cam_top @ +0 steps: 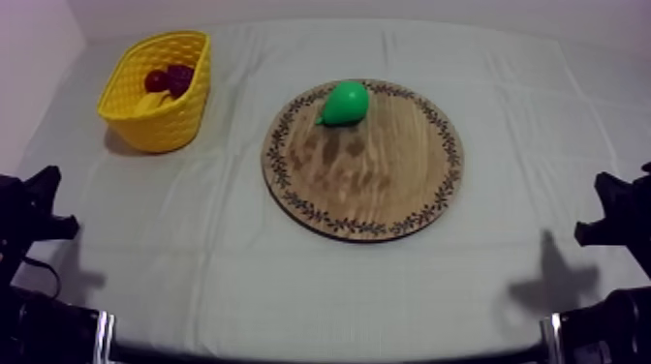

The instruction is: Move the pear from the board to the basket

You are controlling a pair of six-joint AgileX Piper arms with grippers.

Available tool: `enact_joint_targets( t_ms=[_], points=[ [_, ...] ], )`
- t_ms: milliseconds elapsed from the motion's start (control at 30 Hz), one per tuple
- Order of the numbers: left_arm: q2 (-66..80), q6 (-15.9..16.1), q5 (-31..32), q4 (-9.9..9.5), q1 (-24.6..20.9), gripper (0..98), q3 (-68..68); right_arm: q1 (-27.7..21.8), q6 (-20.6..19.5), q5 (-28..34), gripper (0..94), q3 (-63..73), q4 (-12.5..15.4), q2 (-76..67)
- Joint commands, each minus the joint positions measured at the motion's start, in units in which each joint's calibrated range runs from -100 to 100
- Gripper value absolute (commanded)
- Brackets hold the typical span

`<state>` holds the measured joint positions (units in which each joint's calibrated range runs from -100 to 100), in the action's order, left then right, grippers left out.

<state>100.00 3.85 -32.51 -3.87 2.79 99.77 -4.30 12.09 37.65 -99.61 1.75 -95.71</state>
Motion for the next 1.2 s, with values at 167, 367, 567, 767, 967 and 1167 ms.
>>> enact_joint_targets(
  t_ms=[167, 367, 567, 767, 967, 1167],
  points=[
    [0.0, -4.8, -1.7, 1.43, 0.07, 0.0, -0.14, 0.01, 0.0, 0.01, 0.3, -0.05, -0.02, -0.05],
    [0.0, -4.59, -1.25, 1.43, 0.03, 0.0, -0.01, 0.01, 0.0, 0.01, 0.3, -0.05, -0.02, -0.05],
    [0.0, -4.69, -0.12, 1.17, 0.0, 0.0, -0.21, 0.01, 0.0, 0.01, 0.3, -0.05, -0.02, -0.05],
    [-0.32, -5.96, 0.94, -0.6, 0.05, 0.0, -0.69, 0.01, 0.0, 0.01, 0.3, -0.05, -0.02, -0.05],
    [-4.63, -6.86, 1.54, -1.75, 0.07, 0.0, -4.48, -0.02, 0.0, 0.01, 0.3, -0.05, -0.02, -0.05],
    [-11.96, -7.93, 1.76, -1.77, 0.17, 0.0, -12.84, -0.06, 0.0, 0.01, 0.3, -0.05, -0.02, -0.05]
  ],
)
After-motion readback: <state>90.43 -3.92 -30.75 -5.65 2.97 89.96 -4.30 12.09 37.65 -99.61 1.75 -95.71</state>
